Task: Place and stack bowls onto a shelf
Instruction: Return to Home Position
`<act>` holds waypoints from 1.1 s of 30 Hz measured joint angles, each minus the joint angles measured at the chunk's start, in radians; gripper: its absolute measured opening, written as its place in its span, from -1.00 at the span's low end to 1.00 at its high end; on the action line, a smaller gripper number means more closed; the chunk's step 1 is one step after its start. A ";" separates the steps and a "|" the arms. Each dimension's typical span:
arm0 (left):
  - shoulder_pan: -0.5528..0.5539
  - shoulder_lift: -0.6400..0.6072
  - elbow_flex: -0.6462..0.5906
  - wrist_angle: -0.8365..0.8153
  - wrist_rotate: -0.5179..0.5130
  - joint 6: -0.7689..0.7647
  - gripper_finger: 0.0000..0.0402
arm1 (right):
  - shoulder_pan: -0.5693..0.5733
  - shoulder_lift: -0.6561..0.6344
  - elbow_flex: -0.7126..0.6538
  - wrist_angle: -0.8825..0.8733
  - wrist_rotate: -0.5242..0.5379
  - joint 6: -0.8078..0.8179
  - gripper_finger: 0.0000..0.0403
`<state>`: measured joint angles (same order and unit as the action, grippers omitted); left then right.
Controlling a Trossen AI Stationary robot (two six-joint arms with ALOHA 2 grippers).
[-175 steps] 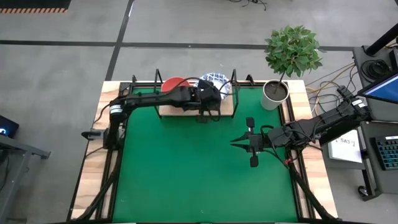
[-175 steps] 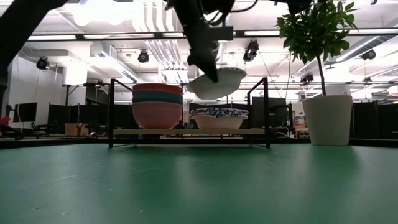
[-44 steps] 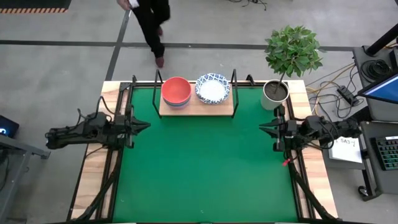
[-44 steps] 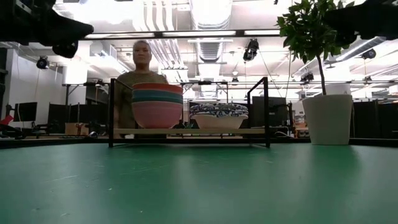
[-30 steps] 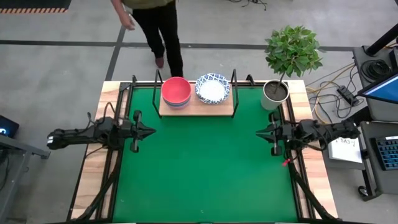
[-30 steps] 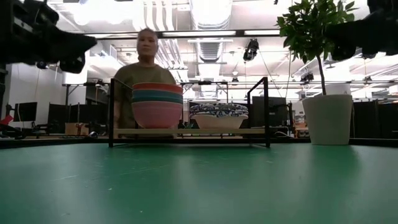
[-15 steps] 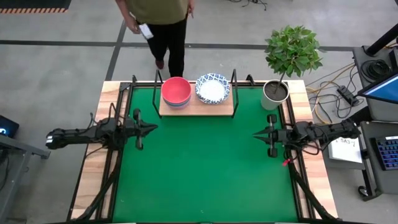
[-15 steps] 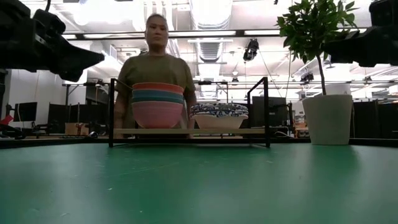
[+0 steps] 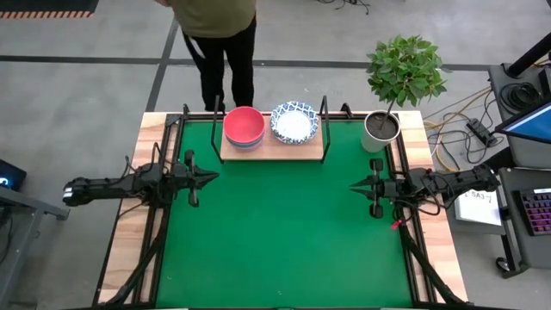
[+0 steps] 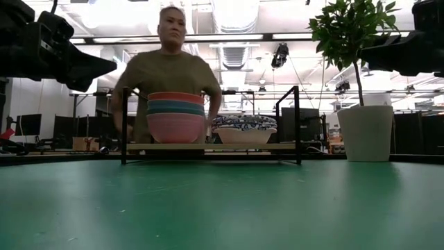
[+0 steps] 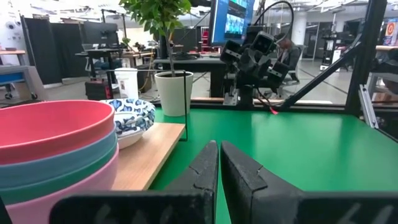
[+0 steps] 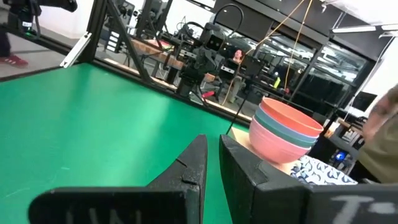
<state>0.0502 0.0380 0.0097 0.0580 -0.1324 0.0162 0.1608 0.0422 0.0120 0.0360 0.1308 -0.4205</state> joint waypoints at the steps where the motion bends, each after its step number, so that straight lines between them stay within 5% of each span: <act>1: 0.000 0.001 0.000 0.000 0.000 0.000 -1.00 | 0.000 0.000 0.000 0.000 0.000 0.006 -0.83; 33: 0.000 0.002 0.000 0.001 0.001 0.000 -1.00 | 0.000 0.000 -0.001 -0.001 0.001 0.141 -0.83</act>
